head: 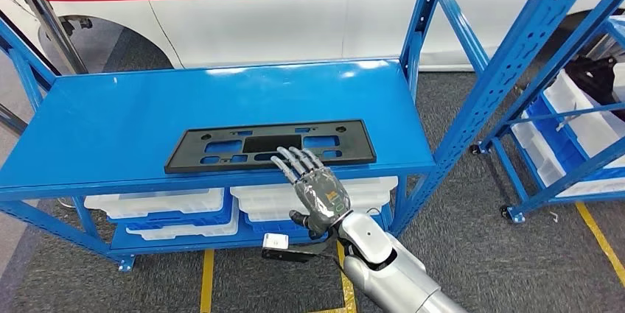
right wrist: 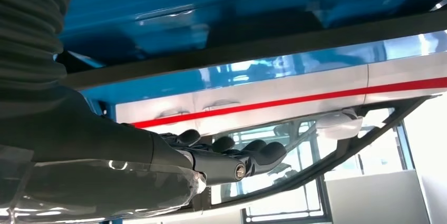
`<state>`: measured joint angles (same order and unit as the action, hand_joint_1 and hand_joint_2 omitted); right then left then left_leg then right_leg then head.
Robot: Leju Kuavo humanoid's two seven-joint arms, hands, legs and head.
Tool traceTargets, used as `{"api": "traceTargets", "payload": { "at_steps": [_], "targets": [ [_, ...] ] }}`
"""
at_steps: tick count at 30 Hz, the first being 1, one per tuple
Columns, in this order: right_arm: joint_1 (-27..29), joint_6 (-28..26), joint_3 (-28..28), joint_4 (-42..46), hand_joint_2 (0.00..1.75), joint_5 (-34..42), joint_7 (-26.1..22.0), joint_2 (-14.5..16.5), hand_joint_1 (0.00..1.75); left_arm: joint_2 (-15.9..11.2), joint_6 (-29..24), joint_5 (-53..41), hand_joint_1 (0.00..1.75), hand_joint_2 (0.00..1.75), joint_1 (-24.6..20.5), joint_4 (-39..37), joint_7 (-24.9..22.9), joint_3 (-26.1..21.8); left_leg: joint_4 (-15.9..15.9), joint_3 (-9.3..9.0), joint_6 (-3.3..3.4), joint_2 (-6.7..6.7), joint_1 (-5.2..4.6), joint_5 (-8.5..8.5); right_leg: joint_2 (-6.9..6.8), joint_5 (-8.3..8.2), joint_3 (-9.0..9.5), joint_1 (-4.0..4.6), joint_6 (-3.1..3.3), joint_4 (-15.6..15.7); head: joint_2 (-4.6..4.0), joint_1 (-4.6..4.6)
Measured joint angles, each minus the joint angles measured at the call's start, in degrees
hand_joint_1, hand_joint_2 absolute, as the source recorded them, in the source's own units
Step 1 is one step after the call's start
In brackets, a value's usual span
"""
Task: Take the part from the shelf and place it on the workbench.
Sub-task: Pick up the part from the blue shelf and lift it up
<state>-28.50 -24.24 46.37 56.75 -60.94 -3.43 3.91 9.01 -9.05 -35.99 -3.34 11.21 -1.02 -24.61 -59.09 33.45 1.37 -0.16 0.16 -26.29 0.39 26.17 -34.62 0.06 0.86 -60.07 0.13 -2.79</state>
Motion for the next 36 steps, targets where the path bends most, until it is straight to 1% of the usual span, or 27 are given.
{"api": "traceTargets", "payload": {
  "at_steps": [2,3,4,6,7,8,9,11,12,13,15,17,18,20,21,22,23,24,25,26,27,28,29,32,33,34,36],
  "targets": [
    [-0.12,-0.01,0.03,0.01,1.75,0.22,-0.13,-0.01,0.0,0.02,0.0,-0.07,0.0,0.0,0.12,0.0,-0.01,-0.08,0.79,-0.49,0.29,0.03,0.3,0.37,-0.11,0.4,-0.12,-0.08,-0.66,-0.45,0.0,-0.01],
    [-0.23,-0.01,0.09,0.01,1.75,0.27,-0.23,-0.01,0.0,0.03,0.0,-0.12,0.0,0.0,0.13,0.01,-0.01,-0.12,1.23,-0.8,0.51,0.06,0.47,0.54,-0.14,1.26,-0.77,-0.1,-0.94,-1.88,0.0,-0.04],
    [-0.26,0.01,0.19,0.01,1.75,0.28,-0.33,-0.02,0.0,0.03,0.0,-0.19,0.0,0.0,0.09,0.01,-0.01,-0.16,1.5,-1.06,0.69,0.09,0.6,0.64,-0.16,2.61,-2.08,-0.2,-1.18,-4.5,0.0,-0.06],
    [-0.14,0.08,0.46,0.0,1.75,0.27,-0.46,-0.02,0.0,0.05,0.0,-0.3,0.0,0.0,-0.05,0.02,-0.01,-0.25,1.55,-1.23,0.94,0.09,0.58,0.48,-0.16,5.64,-6.11,-0.39,-1.58,-11.82,0.0,-0.07],
    [-0.03,0.12,0.63,-0.01,1.75,0.27,-0.51,-0.02,0.0,0.05,0.0,-0.33,0.0,0.0,-0.07,0.01,-0.01,-0.32,1.51,-1.31,0.96,0.08,0.57,0.34,-0.17,6.29,-7.89,-0.5,-1.76,-14.68,0.0,-0.08],
    [0.05,0.17,0.81,-0.02,1.75,0.26,-0.57,-0.02,0.0,0.06,0.0,-0.35,0.0,0.0,-0.02,0.01,-0.02,-0.4,1.46,-1.47,0.92,0.06,0.58,0.14,-0.17,5.82,-8.84,-0.62,-1.89,-15.71,0.0,-0.07],
    [0.06,0.25,1.02,-0.02,1.75,0.25,-0.66,-0.02,0.0,0.06,0.0,-0.38,0.0,0.0,0.04,0.01,-0.02,-0.48,1.38,-1.71,0.84,0.04,0.58,-0.12,-0.19,4.24,-8.64,-0.74,-1.96,-14.57,0.0,-0.07],
    [0.01,0.59,1.53,-0.02,1.75,0.21,-1.03,-0.01,0.0,0.1,0.01,-0.46,0.0,0.0,0.12,0.0,-0.03,-0.57,1.1,-2.33,0.48,-0.03,0.58,-0.87,-0.26,-0.36,-5.45,-0.91,-1.84,-7.25,0.0,-0.08],
    [-0.05,0.87,1.92,-0.02,1.75,0.19,-1.29,0.07,0.0,0.14,0.02,-0.52,0.0,0.0,0.06,0.0,-0.03,-0.58,0.88,-2.49,0.19,-0.08,0.51,-1.28,-0.28,-1.7,-3.73,-0.81,-1.66,-3.63,0.0,-0.09],
    [-0.08,1.21,2.43,-0.02,1.75,0.16,-1.56,0.19,0.0,0.19,0.03,-0.57,0.0,0.0,-0.02,0.0,-0.03,-0.6,0.75,-2.56,-0.14,-0.12,0.43,-1.6,-0.27,-2.28,-2.56,-0.74,-1.4,-1.18,0.0,-0.08],
    [-0.03,1.89,3.76,-0.03,1.75,0.18,-2.04,0.68,0.0,0.23,0.05,-0.66,0.0,0.0,-0.19,0.0,-0.05,-0.63,0.78,-2.61,-0.83,-0.12,0.34,-1.96,-0.11,-1.8,-2.01,-0.48,-0.82,0.01,0.0,-0.06],
    [0.04,2.39,5.01,-0.04,1.75,0.34,-2.32,1.3,0.0,0.23,0.07,-0.68,0.0,0.0,-0.3,0.01,-0.08,-0.65,0.53,-2.71,-1.45,-0.05,0.5,-2.47,0.01,-1.65,-1.61,-0.64,-0.08,0.35,0.0,-0.04],
    [0.0,2.54,5.47,-0.04,1.75,0.44,-2.35,1.62,0.0,0.24,0.07,-0.68,0.0,0.0,-0.35,0.02,-0.08,-0.66,-0.67,-2.31,-1.73,-0.02,0.57,-3.19,-0.02,-1.54,-1.27,-0.76,0.29,0.59,0.0,0.01],
    [-0.07,2.68,6.11,-0.06,1.75,0.54,-2.37,2.15,0.0,0.25,0.07,-0.68,0.0,0.0,-0.36,0.02,-0.08,-0.66,-6.48,0.58,-2.19,-0.01,0.68,-5.83,-0.18,-1.2,-0.66,-0.86,0.86,0.82,0.0,0.09],
    [-0.06,2.72,6.41,-0.11,1.75,0.55,-2.37,2.34,0.0,0.26,0.07,-0.68,0.0,0.0,-0.33,0.02,-0.08,-0.67,-10.54,2.94,-2.38,0.0,0.71,-7.32,-0.24,-1.0,-0.47,-0.85,1.02,0.82,0.0,0.12],
    [-0.02,2.75,6.68,-0.17,1.75,0.55,-2.37,2.44,0.0,0.27,0.07,-0.68,0.0,0.0,-0.26,0.01,-0.08,-0.67,-13.93,5.13,-2.53,0.0,0.75,-8.17,-0.27,-0.79,-0.29,-0.83,1.1,0.81,0.0,0.11],
    [0.03,2.78,6.88,-0.24,1.75,0.55,-2.37,2.5,0.0,0.27,0.07,-0.68,0.0,0.0,-0.17,0.01,-0.08,-0.68,-15.62,6.57,-2.61,0.0,0.78,-7.92,-0.25,-0.58,-0.06,-0.81,1.08,0.8,0.0,0.13],
    [0.06,2.79,7.0,-0.29,1.75,0.55,-2.37,2.55,0.0,0.28,0.07,-0.68,0.0,0.0,-0.09,0.0,-0.08,-0.68,-15.12,6.94,-2.62,0.0,0.82,-6.5,-0.2,-0.35,0.25,-0.82,1.02,0.79,0.0,0.12],
    [0.07,2.79,7.05,-0.32,1.75,0.55,-2.37,2.6,0.0,0.28,0.07,-0.68,0.0,0.0,-0.05,0.01,-0.08,-0.68,-12.34,6.11,-2.55,0.01,0.86,-4.11,-0.14,-0.1,0.64,-0.84,0.9,0.76,0.0,0.13],
    [0.05,2.79,7.07,-0.34,1.75,0.55,-2.37,2.69,0.0,0.28,0.07,-0.68,0.0,0.0,-0.04,0.01,-0.08,-0.68,-8.21,4.58,-2.4,0.02,0.91,-1.48,-0.09,0.21,1.05,-0.85,0.71,0.74,0.0,0.12],
    [0.02,2.78,7.08,-0.34,1.75,0.55,-2.38,2.78,0.0,0.28,0.07,-0.68,0.0,0.0,-0.05,0.01,-0.08,-0.69,-4.37,2.98,-2.23,0.03,0.82,0.29,-0.06,0.54,1.37,-0.74,0.43,0.64,0.0,0.12],
    [-0.02,2.79,7.1,-0.35,1.75,0.55,-2.38,2.87,0.0,0.28,0.07,-0.68,0.0,0.0,-0.1,0.01,-0.08,-0.72,-1.63,1.8,-1.98,0.01,0.73,1.31,-0.04,0.79,1.56,-0.64,0.12,0.61,0.0,0.11],
    [-0.05,2.8,7.13,-0.35,1.75,0.56,-2.42,2.94,0.0,0.28,0.07,-0.68,0.0,0.0,-0.14,0.0,-0.08,-0.74,-0.16,1.18,-1.72,-0.03,0.6,1.52,-0.04,0.96,1.63,-0.53,-0.19,0.62,0.0,0.09],
    [-0.18,2.9,7.32,-0.34,1.75,0.79,-2.69,3.03,0.0,0.28,0.09,-0.68,0.0,0.0,-0.15,0.0,-0.05,-0.84,0.38,0.83,-0.69,-0.16,0.57,1.21,-0.08,1.25,1.78,-0.5,-1.09,0.69,0.0,0.06],
    [-0.26,2.95,7.38,-0.33,1.75,0.92,-2.79,3.04,0.0,0.3,0.1,-0.67,0.0,0.0,-0.11,0.0,-0.02,-0.87,0.61,0.6,-0.28,-0.14,0.67,1.21,-0.12,1.77,1.51,-0.56,-1.36,-0.11,0.0,0.06],
    [-0.34,3.01,7.43,-0.32,1.75,1.04,-2.86,3.07,0.0,0.33,0.1,-0.66,0.0,0.0,-0.12,0.0,0.02,-0.91,0.83,0.35,0.1,-0.11,0.78,1.19,-0.15,2.74,0.67,-0.61,-1.57,-1.93,0.0,0.06],
    [-0.39,3.15,7.51,-0.34,1.75,1.22,-2.94,3.06,0.0,0.38,0.11,-0.64,0.0,0.0,-0.19,0.0,0.07,-0.98,0.95,0.05,0.64,-0.07,0.74,0.95,-0.18,5.71,-2.96,-0.68,-1.83,-8.71,0.0,0.05]
  ]
}}
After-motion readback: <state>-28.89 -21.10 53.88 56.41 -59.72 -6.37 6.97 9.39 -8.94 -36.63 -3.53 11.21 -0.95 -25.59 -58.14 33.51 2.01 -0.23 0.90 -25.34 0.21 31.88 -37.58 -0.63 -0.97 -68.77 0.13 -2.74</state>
